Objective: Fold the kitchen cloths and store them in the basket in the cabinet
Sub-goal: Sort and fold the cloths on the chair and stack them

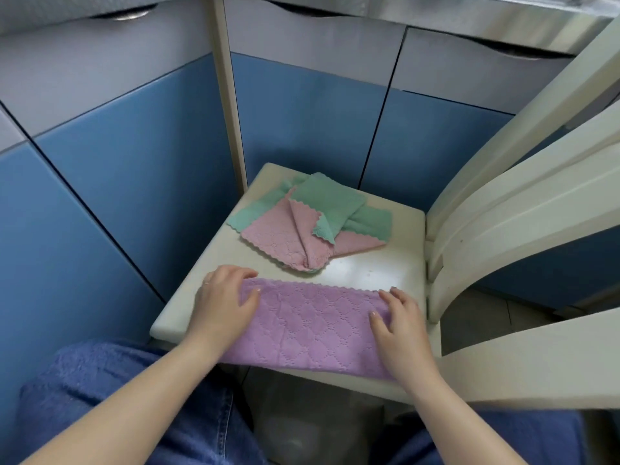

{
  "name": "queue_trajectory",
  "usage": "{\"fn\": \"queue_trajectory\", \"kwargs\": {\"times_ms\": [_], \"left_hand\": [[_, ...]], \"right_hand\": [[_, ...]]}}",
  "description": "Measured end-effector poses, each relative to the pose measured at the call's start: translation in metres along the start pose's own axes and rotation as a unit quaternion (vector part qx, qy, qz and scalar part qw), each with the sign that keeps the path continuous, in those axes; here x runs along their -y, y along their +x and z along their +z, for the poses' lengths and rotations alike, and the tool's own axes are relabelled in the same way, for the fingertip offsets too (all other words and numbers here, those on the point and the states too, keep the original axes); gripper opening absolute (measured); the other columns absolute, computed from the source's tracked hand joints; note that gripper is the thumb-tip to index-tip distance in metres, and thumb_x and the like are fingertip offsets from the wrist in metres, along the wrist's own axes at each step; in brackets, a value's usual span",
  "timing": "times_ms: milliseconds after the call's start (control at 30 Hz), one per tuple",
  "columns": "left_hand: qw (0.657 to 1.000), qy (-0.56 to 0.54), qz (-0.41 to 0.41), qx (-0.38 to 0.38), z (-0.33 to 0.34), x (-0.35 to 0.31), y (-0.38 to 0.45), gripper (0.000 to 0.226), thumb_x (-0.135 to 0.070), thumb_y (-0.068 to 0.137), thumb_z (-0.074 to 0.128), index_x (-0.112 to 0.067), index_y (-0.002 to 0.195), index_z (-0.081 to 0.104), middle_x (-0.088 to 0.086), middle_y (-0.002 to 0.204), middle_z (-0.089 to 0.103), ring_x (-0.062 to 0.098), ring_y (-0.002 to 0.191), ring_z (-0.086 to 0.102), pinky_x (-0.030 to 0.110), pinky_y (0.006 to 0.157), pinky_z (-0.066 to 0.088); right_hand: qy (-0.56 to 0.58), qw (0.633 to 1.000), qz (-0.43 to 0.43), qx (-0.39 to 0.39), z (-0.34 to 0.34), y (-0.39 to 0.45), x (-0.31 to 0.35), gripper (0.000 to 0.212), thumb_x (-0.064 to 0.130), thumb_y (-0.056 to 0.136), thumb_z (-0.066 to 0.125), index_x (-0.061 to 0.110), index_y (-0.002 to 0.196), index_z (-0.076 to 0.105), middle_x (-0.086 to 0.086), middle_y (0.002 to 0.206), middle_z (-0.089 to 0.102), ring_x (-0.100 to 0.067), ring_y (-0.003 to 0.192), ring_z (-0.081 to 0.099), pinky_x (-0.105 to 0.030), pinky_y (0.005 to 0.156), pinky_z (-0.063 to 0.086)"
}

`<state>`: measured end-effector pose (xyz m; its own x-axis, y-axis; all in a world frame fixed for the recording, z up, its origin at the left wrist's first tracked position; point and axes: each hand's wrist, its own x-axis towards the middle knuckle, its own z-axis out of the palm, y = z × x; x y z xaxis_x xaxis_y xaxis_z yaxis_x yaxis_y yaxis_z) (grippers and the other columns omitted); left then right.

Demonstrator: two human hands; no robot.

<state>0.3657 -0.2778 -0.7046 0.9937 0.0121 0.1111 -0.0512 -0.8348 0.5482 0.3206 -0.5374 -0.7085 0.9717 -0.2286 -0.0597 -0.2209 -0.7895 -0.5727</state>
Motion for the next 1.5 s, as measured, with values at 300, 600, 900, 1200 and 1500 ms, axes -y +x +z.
{"fn": "queue_trajectory", "kwargs": {"times_ms": [300, 600, 900, 1200, 1500], "left_hand": [[0.957, 0.210, 0.137, 0.147, 0.068, -0.039, -0.026, 0.057, -0.031, 0.094, 0.017, -0.012, 0.146, 0.031, 0.004, 0.154, 0.028, 0.018, 0.143, 0.023, 0.038, 0.116, 0.017], [0.949, 0.261, 0.111, 0.140, 0.057, -0.002, -0.020, 0.080, -0.063, 0.090, 0.006, -0.013, 0.141, 0.041, 0.007, 0.149, 0.037, 0.025, 0.138, 0.035, 0.039, 0.115, 0.014], [0.967, 0.222, 0.020, 0.122, 0.033, 0.028, -0.020, 0.106, -0.082, 0.065, -0.013, -0.023, 0.151, 0.008, -0.004, 0.159, 0.000, 0.015, 0.147, -0.002, 0.042, 0.117, -0.003], [0.994, -0.030, -0.062, 0.089, -0.004, 0.031, -0.015, 0.094, -0.042, 0.084, 0.063, -0.025, 0.151, -0.001, 0.002, 0.154, 0.028, 0.020, 0.141, 0.028, 0.037, 0.114, 0.027], [0.975, -0.133, -0.177, 0.029, -0.037, 0.055, -0.032, 0.064, -0.024, 0.086, 0.066, -0.019, 0.142, 0.036, 0.000, 0.131, 0.055, 0.013, 0.116, 0.052, 0.024, 0.094, 0.036]], "right_hand": [[-0.206, 0.963, -0.140, 0.101, 0.060, -0.003, 0.039, 0.048, 0.032, 0.077, 0.039, 0.021, 0.114, 0.067, -0.004, 0.122, 0.065, -0.023, 0.111, 0.063, -0.050, 0.084, 0.050], [-0.240, 0.956, -0.145, 0.081, 0.052, 0.001, 0.000, 0.073, 0.069, 0.086, 0.011, 0.033, 0.150, 0.007, 0.003, 0.159, 0.002, -0.017, 0.147, 0.000, -0.041, 0.112, -0.011], [-0.276, 0.951, -0.097, 0.097, 0.029, 0.000, -0.023, 0.089, 0.070, 0.077, -0.005, 0.020, 0.151, 0.000, 0.001, 0.159, -0.005, -0.015, 0.146, -0.008, -0.038, 0.117, -0.004], [-0.118, 0.950, -0.246, 0.153, 0.033, 0.043, 0.058, 0.066, 0.014, 0.082, 0.059, 0.016, 0.143, 0.036, -0.002, 0.152, 0.030, -0.023, 0.137, 0.032, -0.033, 0.113, 0.025], [-0.255, 0.895, -0.297, 0.215, 0.062, 0.071, 0.119, 0.035, 0.022, 0.084, 0.054, 0.013, 0.118, 0.059, -0.008, 0.114, 0.056, -0.030, 0.101, 0.056, -0.038, 0.080, 0.050]]}}
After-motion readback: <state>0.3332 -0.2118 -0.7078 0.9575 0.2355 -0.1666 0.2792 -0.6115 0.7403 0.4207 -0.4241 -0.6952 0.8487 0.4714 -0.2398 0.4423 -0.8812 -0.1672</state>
